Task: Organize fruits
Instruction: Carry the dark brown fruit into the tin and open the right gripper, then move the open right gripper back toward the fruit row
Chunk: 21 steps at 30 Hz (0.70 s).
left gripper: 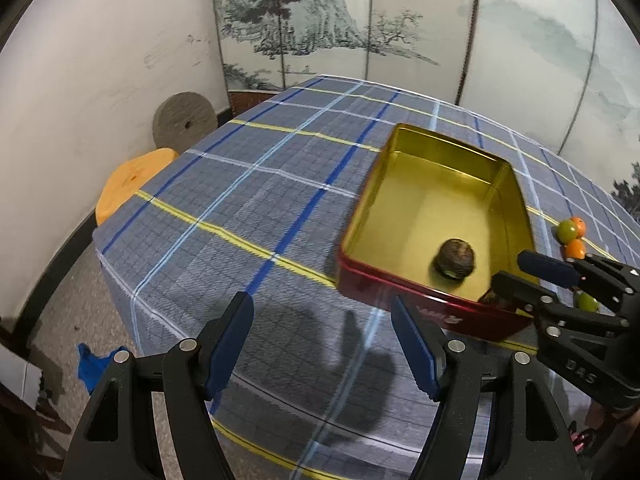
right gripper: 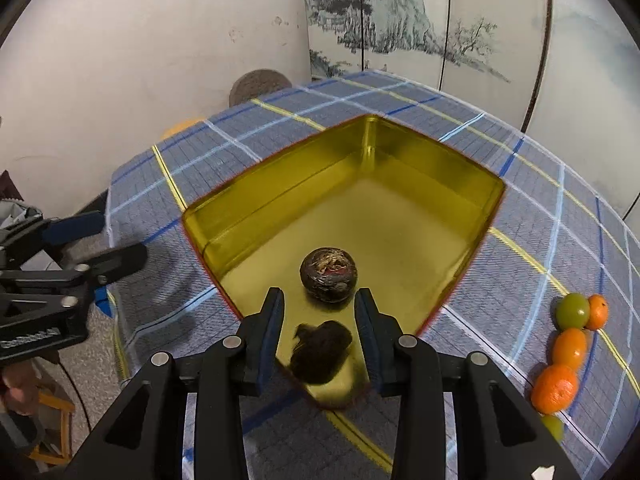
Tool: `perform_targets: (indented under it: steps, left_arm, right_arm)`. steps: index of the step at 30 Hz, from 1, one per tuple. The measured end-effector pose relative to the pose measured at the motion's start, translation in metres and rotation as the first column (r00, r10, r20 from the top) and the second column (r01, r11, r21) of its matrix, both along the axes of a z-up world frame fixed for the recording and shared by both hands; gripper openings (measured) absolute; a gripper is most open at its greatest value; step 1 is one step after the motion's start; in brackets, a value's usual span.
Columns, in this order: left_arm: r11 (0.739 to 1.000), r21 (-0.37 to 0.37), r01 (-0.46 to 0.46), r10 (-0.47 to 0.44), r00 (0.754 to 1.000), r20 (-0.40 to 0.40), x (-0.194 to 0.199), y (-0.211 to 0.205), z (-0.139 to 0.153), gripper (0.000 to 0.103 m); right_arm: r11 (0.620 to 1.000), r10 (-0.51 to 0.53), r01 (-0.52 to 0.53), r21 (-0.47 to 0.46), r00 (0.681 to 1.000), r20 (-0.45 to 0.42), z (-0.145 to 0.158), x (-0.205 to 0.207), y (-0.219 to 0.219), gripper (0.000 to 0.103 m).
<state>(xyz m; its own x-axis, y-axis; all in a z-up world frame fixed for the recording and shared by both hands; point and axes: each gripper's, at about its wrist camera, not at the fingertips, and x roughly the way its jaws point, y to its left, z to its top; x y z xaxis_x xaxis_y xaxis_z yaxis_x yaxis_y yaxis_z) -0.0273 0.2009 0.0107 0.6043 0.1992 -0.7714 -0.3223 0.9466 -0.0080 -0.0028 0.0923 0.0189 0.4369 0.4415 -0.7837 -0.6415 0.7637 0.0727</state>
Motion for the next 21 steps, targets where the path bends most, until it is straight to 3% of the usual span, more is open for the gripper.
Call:
perform_targets:
  steps: [5,11,21]
  left_arm:
    - [0.997,0.0,0.073,-0.073,0.997,0.011,0.002,-0.026,0.004,0.072]
    - [0.986,-0.001,0.168,-0.168,0.986,0.01,0.006,-0.064,0.006,0.072]
    - [0.952,-0.003,0.307,-0.307,0.952,-0.016,0.009,-0.122,-0.001,0.072]
  right_arm:
    - [0.999,-0.044,0.044,0.025,0.998,0.032,0.017,-0.017,-0.036,0.037]
    - [0.986,-0.167,0.167,0.011,0.984,0.058,0.025,-0.031,-0.107,0.037]
    - [0.928,-0.367,0.368,-0.06,0.93,0.028,0.001,-0.041,-0.218,0.037]
